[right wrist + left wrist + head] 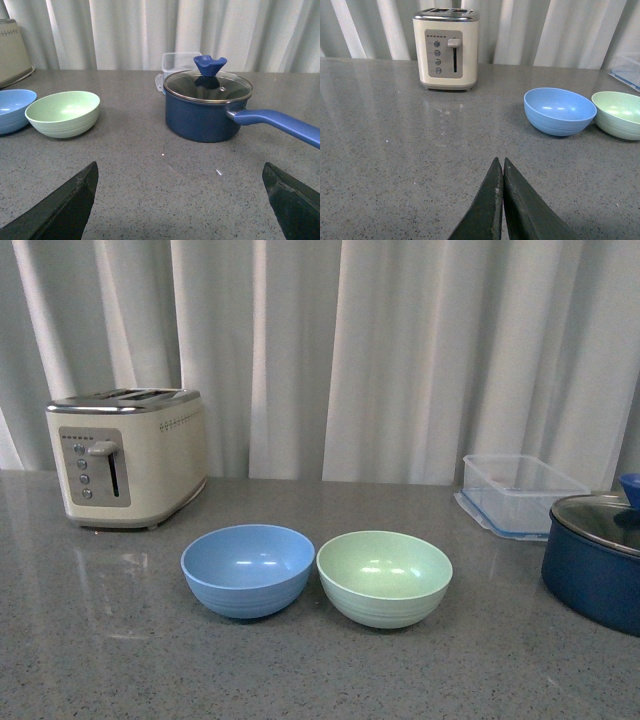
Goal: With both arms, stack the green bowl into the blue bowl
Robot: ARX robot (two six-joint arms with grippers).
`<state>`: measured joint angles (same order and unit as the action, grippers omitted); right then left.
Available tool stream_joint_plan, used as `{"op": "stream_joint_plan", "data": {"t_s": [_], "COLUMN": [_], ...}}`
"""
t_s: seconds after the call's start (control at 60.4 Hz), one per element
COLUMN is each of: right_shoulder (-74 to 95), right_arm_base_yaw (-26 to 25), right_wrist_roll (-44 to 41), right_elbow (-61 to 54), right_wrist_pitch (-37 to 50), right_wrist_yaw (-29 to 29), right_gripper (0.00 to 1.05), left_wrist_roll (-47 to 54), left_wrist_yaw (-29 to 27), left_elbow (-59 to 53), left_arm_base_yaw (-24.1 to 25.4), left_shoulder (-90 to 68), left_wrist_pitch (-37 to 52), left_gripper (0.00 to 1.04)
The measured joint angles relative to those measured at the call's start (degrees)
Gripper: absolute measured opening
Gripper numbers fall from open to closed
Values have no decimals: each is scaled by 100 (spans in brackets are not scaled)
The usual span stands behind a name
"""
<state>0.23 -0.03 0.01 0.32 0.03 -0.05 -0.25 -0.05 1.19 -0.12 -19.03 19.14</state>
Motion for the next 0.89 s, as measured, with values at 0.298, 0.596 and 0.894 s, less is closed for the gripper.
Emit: {"op": "stream_joint_plan", "data": {"t_s": [0.298,0.596,0.894], "right_shoulder": [0,0,0], "right_arm_base_yaw": [0,0,0], "right_wrist_roll": [0,0,0], "right_elbow": [0,0,0], "right_wrist_pitch": [0,0,0], "right_wrist_yaw": [-2,0,-2], "right_gripper": [95,95,95], "left_wrist_roll": [0,-2,-2], "left_wrist_yaw": [0,4,0], "left_elbow": [0,2,2], "left_arm_base_yaw": [0,0,0], "left_shoulder": [592,1829,1880], "left_wrist_pitch": [-579,-1878,-1910], "left_gripper": [4,4,35]}}
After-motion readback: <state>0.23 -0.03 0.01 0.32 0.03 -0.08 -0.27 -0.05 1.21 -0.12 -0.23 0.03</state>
